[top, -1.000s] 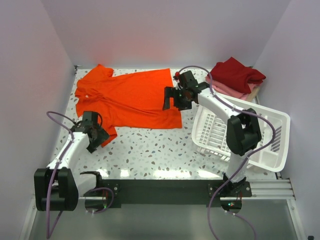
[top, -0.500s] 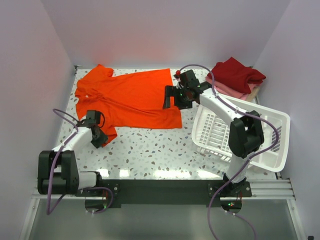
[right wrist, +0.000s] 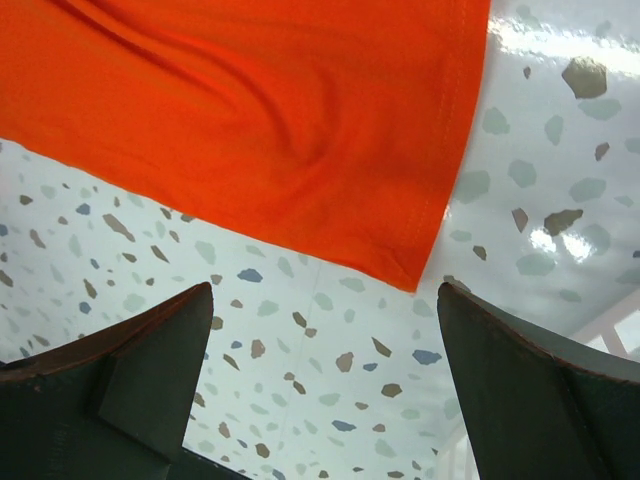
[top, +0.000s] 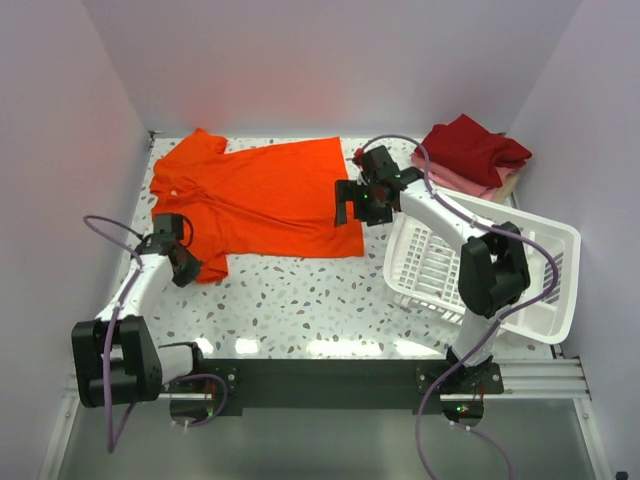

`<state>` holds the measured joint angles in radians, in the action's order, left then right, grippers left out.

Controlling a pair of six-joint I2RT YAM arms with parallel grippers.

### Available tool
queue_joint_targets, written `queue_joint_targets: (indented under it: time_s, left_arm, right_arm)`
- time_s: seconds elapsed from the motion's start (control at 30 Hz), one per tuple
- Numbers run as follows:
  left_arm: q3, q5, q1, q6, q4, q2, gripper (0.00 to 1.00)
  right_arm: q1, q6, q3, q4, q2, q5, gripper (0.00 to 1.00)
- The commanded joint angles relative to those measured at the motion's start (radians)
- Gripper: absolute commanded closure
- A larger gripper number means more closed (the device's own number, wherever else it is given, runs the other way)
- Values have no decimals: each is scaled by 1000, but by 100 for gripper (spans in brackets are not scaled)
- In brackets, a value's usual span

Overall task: Fold and stack the t-shirts
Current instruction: Flatten the tshirt out

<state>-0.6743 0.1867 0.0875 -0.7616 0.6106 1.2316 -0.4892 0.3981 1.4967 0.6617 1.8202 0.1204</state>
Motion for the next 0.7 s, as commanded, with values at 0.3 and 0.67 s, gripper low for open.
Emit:
queue_joint_targets:
  time_s: [0.3, 0.67]
  left_arm:
    - [-146, 48, 156, 169, 100, -106, 100]
    - [-139, -10, 305, 269, 72, -123, 100]
  right_arm:
    - [-89, -4, -6, 98, 7, -94, 4]
    - [-107, 62, -52, 82, 89, -163, 6]
